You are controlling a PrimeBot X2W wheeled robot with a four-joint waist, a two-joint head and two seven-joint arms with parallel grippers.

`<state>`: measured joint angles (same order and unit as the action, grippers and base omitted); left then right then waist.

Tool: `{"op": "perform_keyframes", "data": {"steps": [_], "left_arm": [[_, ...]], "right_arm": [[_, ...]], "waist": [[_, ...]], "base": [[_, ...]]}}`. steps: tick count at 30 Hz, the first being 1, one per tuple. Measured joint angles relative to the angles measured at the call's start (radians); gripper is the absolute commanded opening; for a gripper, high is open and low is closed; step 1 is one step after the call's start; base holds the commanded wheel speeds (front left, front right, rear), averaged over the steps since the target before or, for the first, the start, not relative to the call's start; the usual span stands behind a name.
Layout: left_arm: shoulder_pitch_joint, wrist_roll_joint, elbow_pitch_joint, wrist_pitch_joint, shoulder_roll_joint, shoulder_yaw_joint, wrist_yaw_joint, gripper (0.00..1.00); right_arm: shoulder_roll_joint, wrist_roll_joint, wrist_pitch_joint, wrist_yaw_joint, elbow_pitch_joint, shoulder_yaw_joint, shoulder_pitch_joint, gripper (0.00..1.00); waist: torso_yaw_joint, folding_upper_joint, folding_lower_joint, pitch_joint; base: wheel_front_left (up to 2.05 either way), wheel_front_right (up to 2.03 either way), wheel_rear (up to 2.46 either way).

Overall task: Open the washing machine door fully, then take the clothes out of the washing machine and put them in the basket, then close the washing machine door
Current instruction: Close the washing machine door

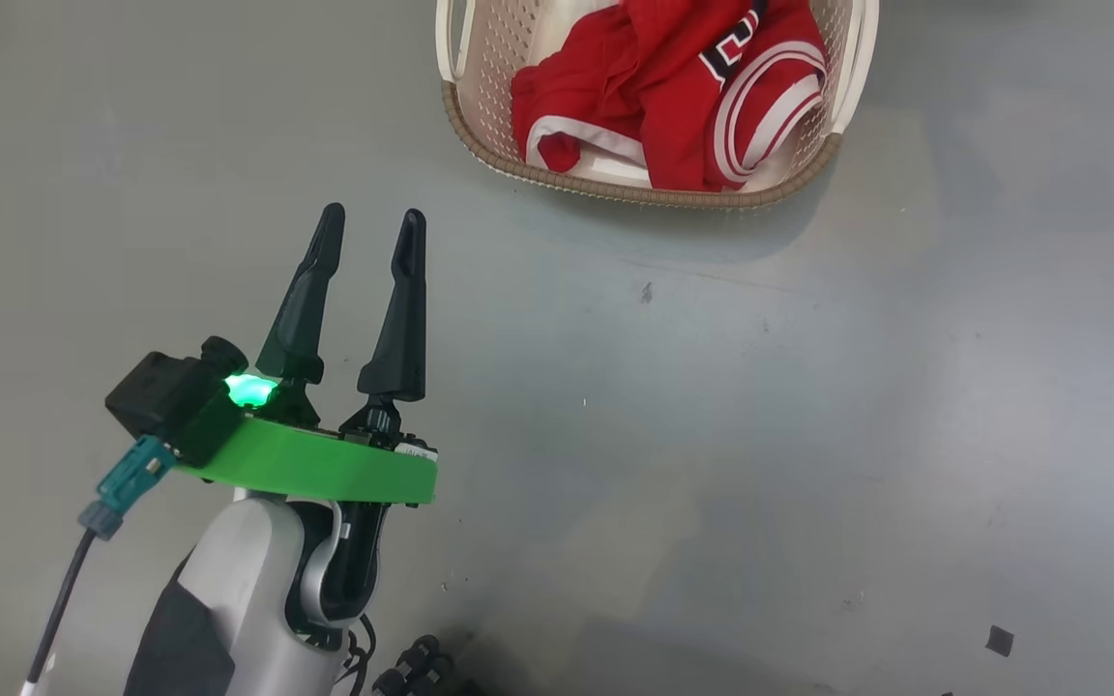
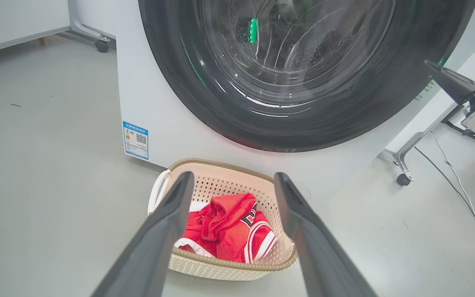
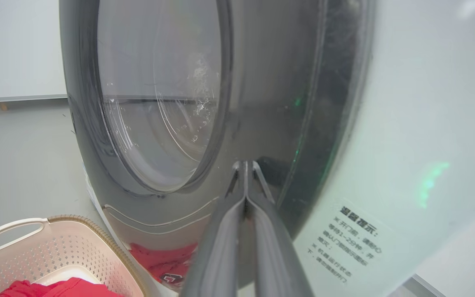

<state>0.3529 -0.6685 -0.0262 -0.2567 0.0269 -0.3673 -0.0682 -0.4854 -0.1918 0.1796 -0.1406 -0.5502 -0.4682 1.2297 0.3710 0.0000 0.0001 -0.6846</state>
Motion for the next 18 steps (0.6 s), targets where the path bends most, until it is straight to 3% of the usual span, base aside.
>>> {"op": "perform_keyframes", "data": {"steps": [5, 18], "left_arm": [[0.0, 0.002, -0.02, 0.0, 0.0, 0.013, 0.0, 1.0], [-0.013, 0.044, -0.115, 0.0, 0.0, 0.055, 0.0, 1.0]], "right_arm": [[0.004, -0.01, 0.039, 0.004, -0.046, -0.001, -0.062, 0.0], [0.125, -0.189, 0.07, 0.022, -0.098, 0.099, -0.328, 0.0]], "waist": [[-0.006, 0.0, 0.0, 0.033], [-0.049, 0.0, 0.0, 0.19]], "base": [[0.0, 0.0, 0.0], [0.0, 0.0, 0.0]]}}
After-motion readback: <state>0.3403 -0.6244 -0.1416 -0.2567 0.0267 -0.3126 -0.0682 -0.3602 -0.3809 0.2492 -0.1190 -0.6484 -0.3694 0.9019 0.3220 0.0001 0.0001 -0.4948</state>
